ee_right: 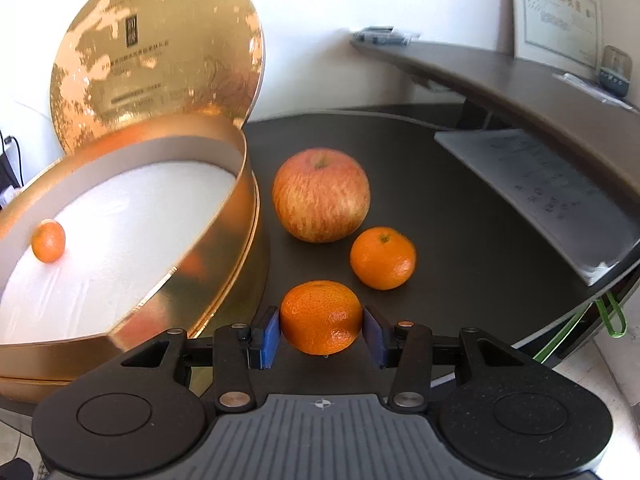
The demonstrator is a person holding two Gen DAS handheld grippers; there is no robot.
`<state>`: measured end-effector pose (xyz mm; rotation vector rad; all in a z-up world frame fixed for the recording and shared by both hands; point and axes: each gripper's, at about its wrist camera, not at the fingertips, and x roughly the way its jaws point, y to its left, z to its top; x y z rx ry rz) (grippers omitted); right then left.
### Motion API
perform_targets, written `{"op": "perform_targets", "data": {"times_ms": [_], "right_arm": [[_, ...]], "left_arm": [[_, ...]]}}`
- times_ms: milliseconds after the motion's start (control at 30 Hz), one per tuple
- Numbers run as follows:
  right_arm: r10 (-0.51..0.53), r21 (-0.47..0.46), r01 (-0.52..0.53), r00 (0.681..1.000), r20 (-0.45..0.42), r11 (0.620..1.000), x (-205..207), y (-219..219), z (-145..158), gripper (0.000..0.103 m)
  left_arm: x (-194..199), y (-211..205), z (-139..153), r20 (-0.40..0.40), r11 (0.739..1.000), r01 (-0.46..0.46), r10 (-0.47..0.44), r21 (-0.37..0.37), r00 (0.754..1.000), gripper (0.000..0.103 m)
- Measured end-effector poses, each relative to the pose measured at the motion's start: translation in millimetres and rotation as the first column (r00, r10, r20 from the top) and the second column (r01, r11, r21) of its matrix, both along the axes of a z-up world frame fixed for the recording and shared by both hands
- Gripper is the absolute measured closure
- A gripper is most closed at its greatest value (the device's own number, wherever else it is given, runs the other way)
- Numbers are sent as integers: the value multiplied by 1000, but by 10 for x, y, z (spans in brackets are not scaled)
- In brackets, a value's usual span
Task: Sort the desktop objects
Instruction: 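Place the second mandarin on the foam beside the first, release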
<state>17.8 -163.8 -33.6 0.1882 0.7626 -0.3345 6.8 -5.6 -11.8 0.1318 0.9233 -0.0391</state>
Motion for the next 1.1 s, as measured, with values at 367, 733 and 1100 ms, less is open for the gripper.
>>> {"op": "perform_targets", "data": {"times_ms": [367, 733, 1100], "right_arm": [[204, -85, -191, 964, 173, 978, 108, 632, 863, 58], [437, -28, -438, 899, -38, 899, 1111, 1397, 506, 58], [455, -13, -473, 855, -249, 881, 1856, 1654, 142, 58]], "left_arm": [[-47, 278, -17, -2, 998, -45, 45, -43, 999, 2], [-53, 683, -105, -22, 992, -109, 108, -60, 994, 2], [-57, 829, -155, -38, 990, -122, 119, -72, 992, 2]]}}
